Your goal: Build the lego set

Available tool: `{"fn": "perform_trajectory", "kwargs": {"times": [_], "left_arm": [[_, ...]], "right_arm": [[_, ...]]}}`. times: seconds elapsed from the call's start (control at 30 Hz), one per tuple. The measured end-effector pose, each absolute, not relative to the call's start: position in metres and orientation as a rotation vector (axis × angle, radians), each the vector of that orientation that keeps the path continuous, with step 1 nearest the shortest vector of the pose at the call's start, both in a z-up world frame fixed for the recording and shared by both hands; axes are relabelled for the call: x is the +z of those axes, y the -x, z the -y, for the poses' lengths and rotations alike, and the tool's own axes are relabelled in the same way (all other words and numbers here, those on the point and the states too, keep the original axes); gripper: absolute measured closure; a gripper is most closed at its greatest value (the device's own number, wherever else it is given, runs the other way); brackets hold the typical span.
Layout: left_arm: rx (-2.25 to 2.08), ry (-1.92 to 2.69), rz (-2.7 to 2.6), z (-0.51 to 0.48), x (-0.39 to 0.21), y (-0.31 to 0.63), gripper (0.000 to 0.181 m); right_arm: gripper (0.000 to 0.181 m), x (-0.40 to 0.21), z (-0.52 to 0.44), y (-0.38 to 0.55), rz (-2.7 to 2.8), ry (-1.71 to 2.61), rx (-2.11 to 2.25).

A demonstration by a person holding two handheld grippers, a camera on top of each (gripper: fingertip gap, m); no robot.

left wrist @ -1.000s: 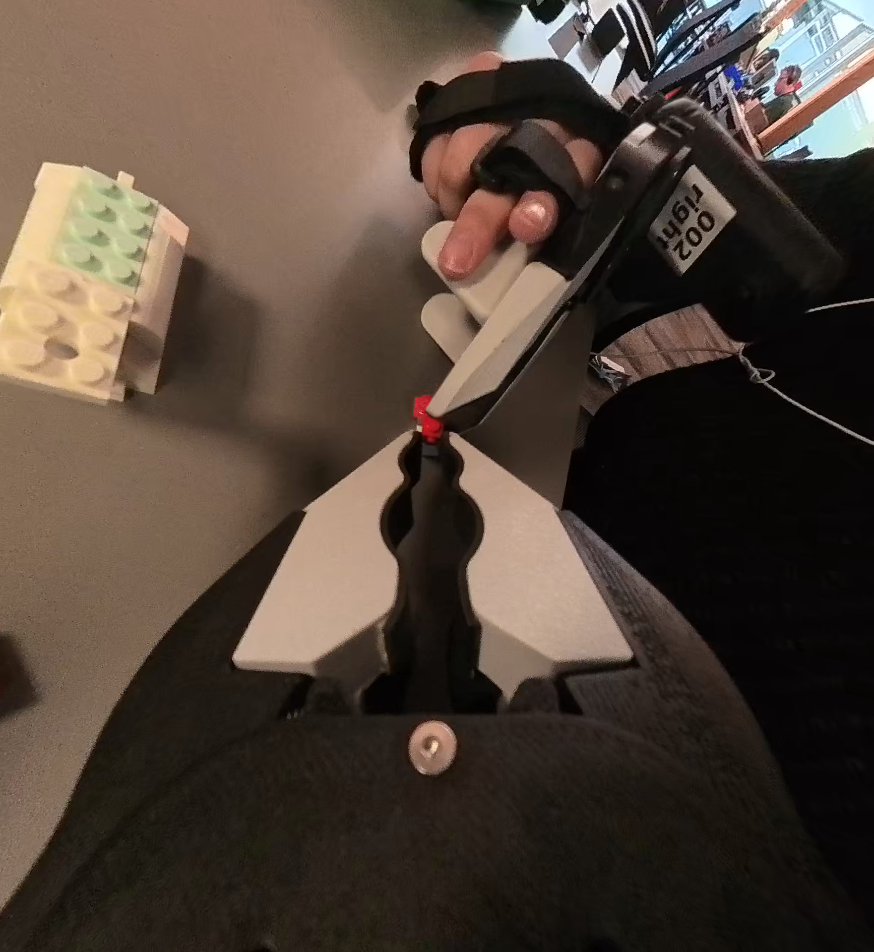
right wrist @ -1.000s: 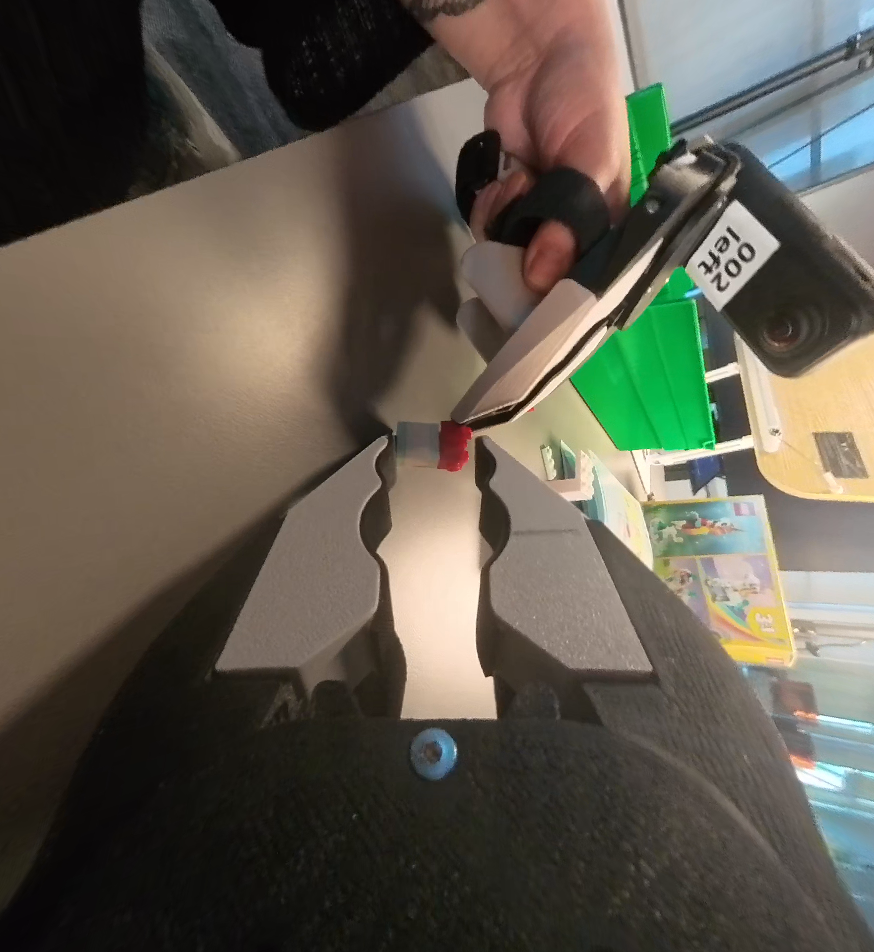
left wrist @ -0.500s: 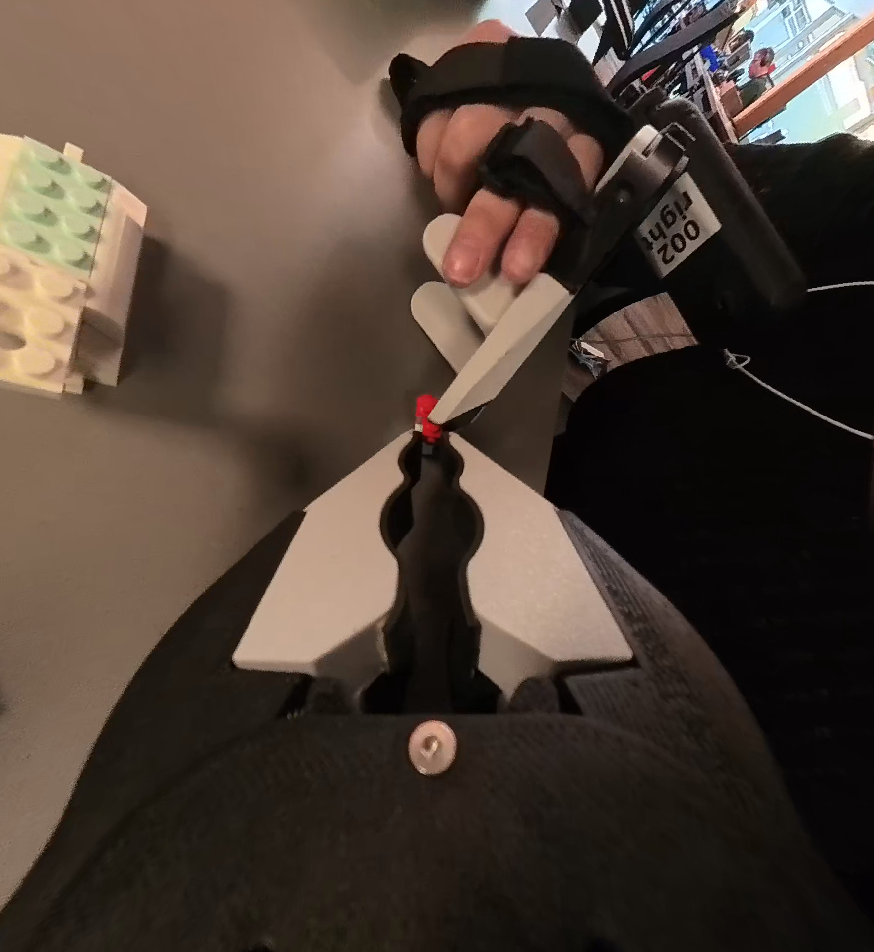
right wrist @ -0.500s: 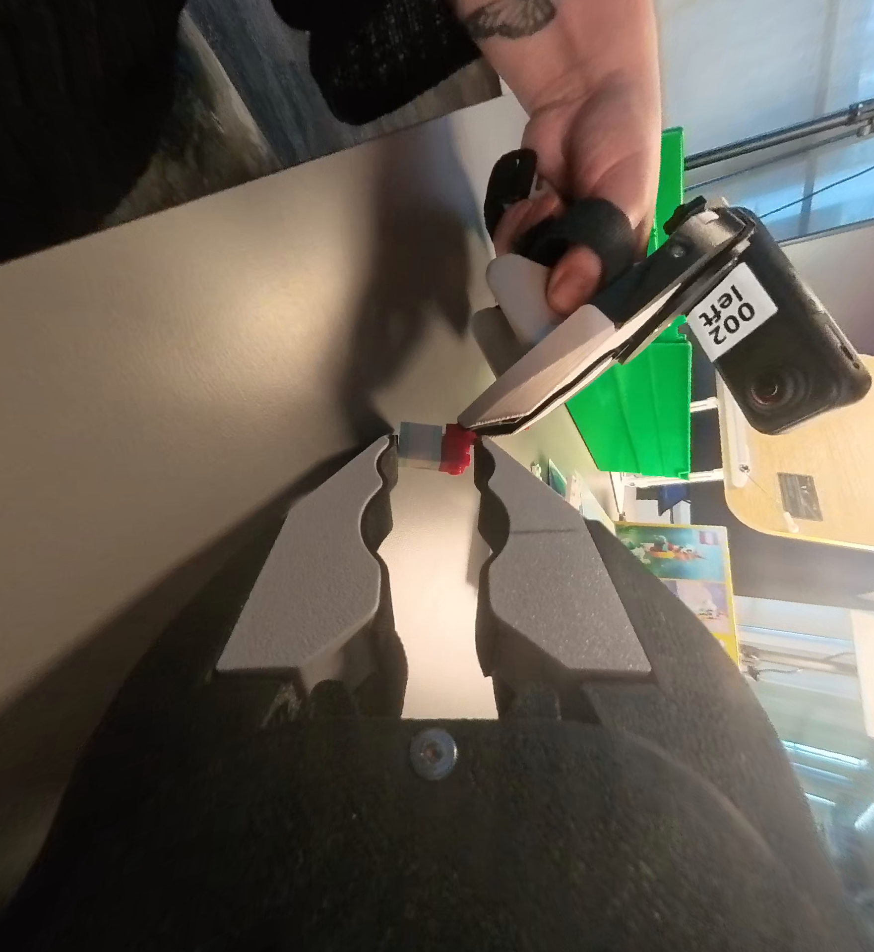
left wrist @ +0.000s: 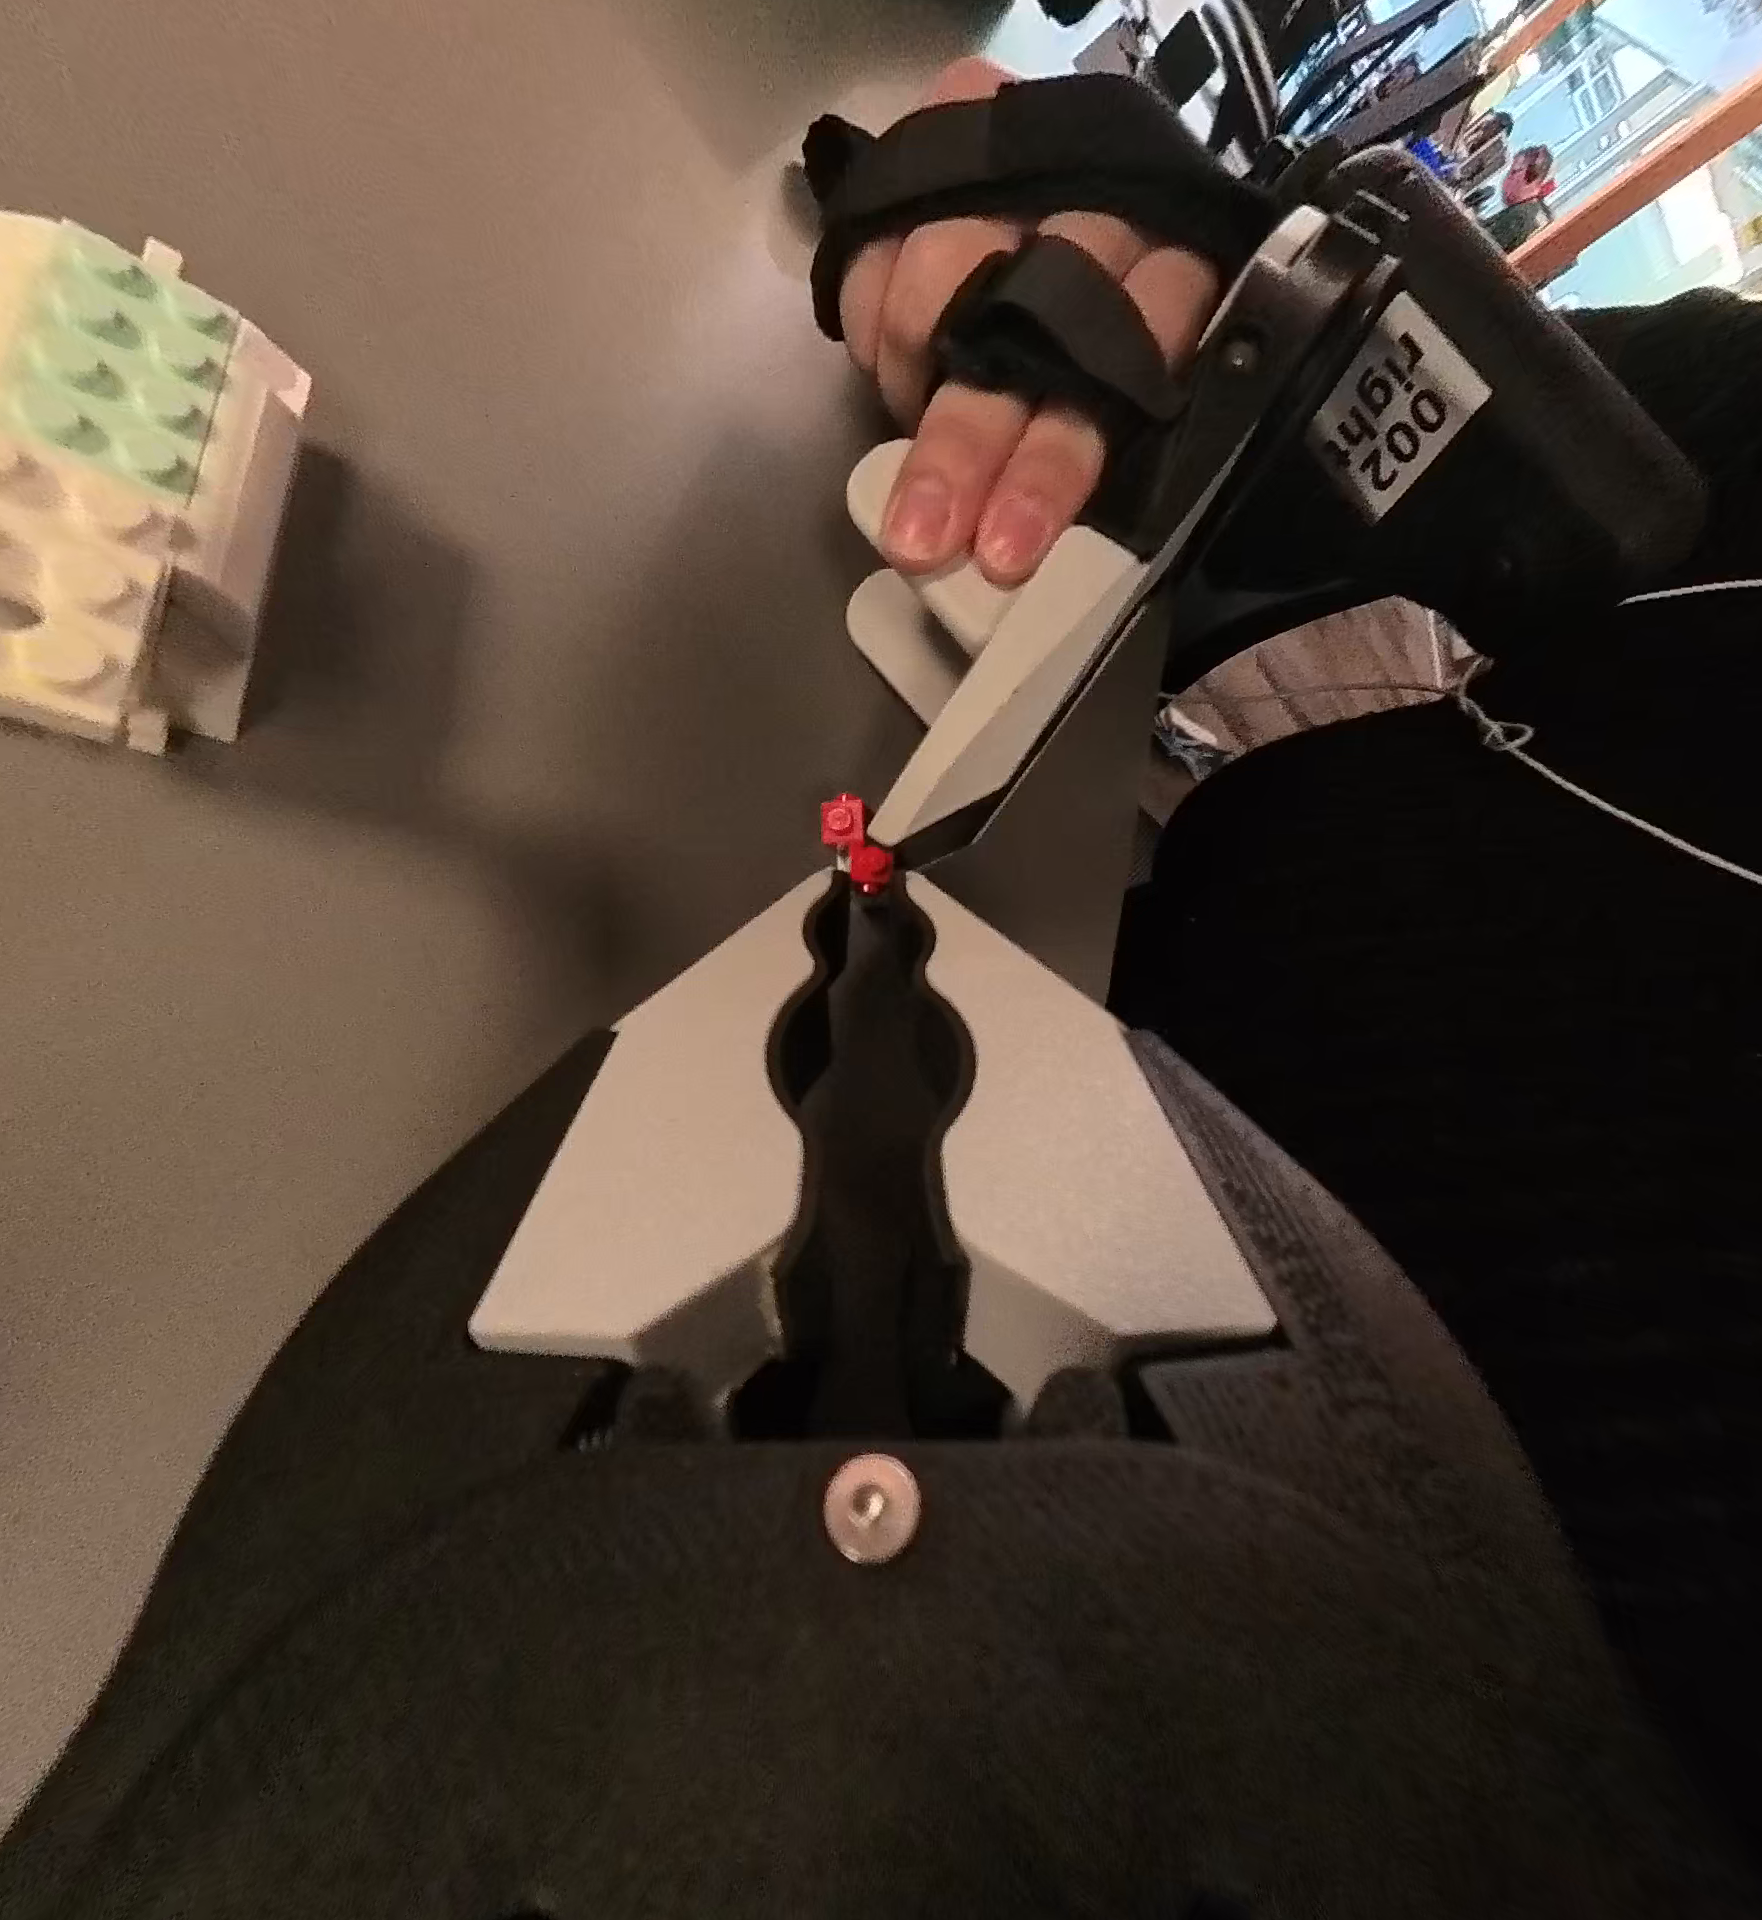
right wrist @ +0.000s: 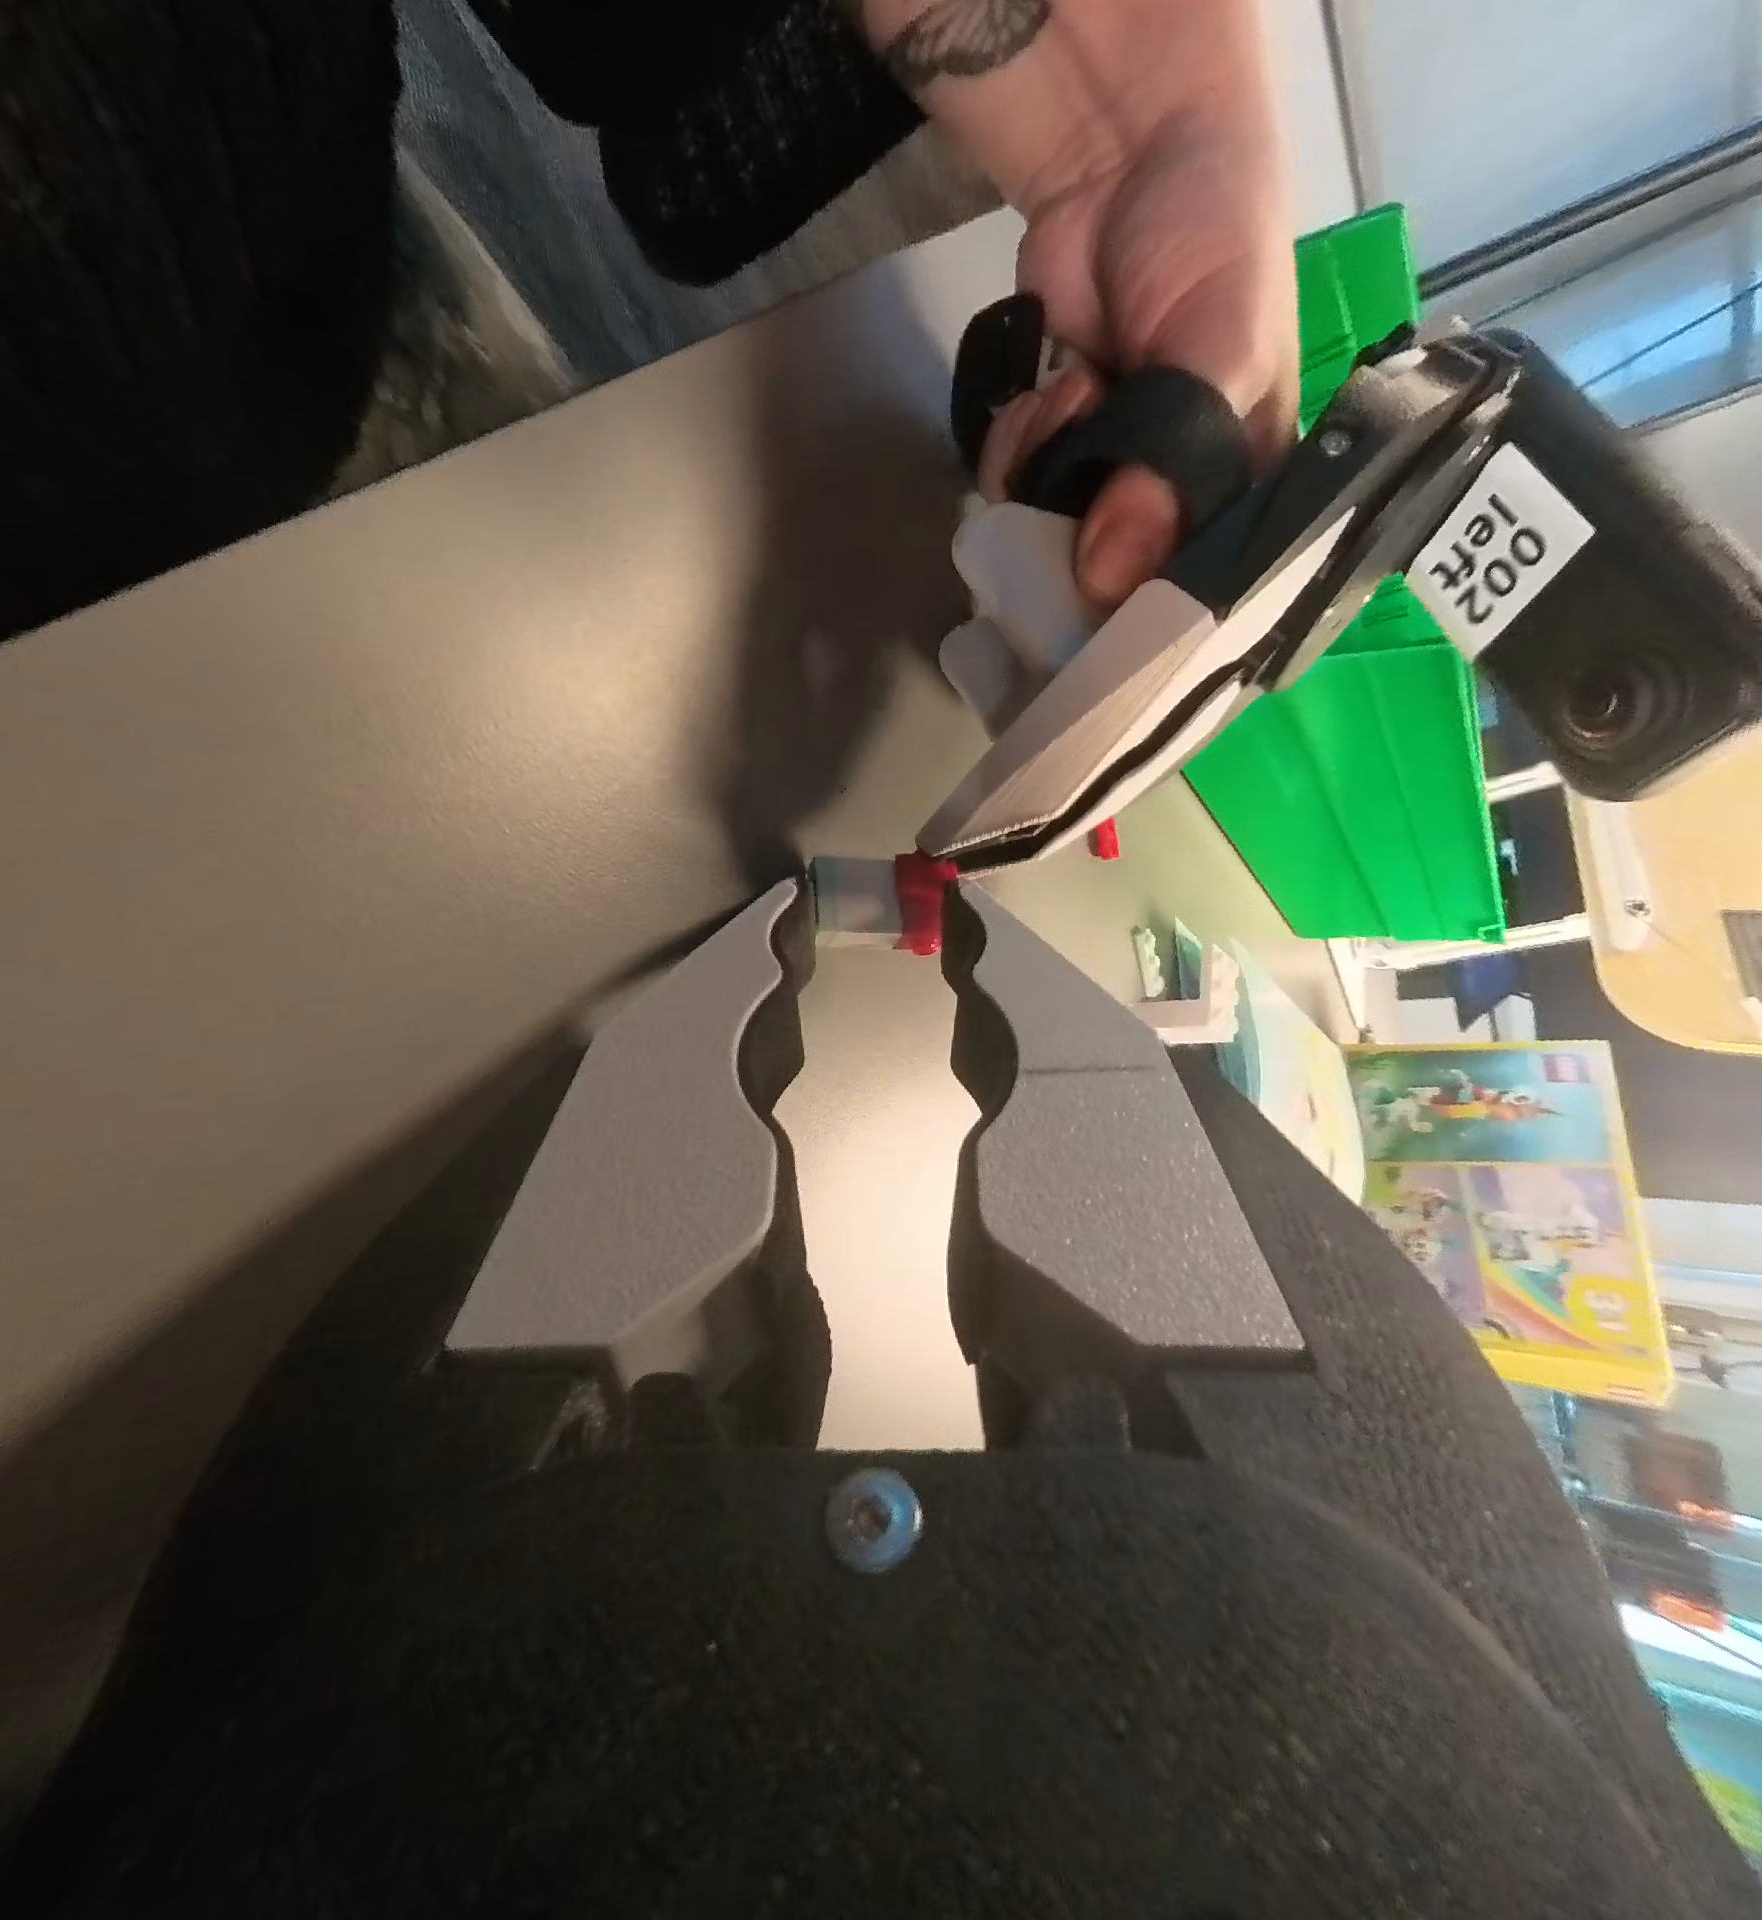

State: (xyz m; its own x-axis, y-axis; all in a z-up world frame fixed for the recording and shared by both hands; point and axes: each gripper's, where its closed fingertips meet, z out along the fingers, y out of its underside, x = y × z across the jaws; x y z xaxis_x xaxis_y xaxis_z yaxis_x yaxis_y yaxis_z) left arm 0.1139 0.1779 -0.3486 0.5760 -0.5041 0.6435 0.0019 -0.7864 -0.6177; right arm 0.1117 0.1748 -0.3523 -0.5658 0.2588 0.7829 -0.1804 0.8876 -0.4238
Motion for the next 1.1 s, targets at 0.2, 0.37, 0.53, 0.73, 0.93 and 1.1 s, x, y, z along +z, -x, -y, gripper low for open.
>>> {"fn": "perform_trajectory", "kwargs": {"times": [0.2,0.37,0.53,0.73,0.93,1.1], "left_arm": [[-1.221,2.217,-0.425,-0.175,-0.340,-0.119,0.175],[-1.285,2.200,-0.451,-0.172,-0.336,-0.129,0.175],[-1.217,2.249,-0.462,-0.175,-0.349,-0.129,0.175],[-0.981,2.213,-0.517,-0.185,-0.347,-0.119,0.175],[-0.614,2.114,-0.729,-0.186,-0.348,-0.113,0.175],[-0.410,2.060,-0.820,-0.185,-0.354,-0.111,0.175]], "right_arm": [[0.141,-0.344,-0.177,-0.107,2.004,0.038,0.566],[0.145,-0.348,-0.181,-0.106,2.009,0.025,0.532],[0.158,-0.353,-0.180,-0.107,2.039,0.025,0.522],[0.157,-0.353,-0.184,-0.105,2.102,0.186,0.640],[0.154,-0.351,-0.191,-0.104,2.166,0.413,0.850],[0.142,-0.351,-0.199,-0.108,2.220,0.531,0.966]]}}
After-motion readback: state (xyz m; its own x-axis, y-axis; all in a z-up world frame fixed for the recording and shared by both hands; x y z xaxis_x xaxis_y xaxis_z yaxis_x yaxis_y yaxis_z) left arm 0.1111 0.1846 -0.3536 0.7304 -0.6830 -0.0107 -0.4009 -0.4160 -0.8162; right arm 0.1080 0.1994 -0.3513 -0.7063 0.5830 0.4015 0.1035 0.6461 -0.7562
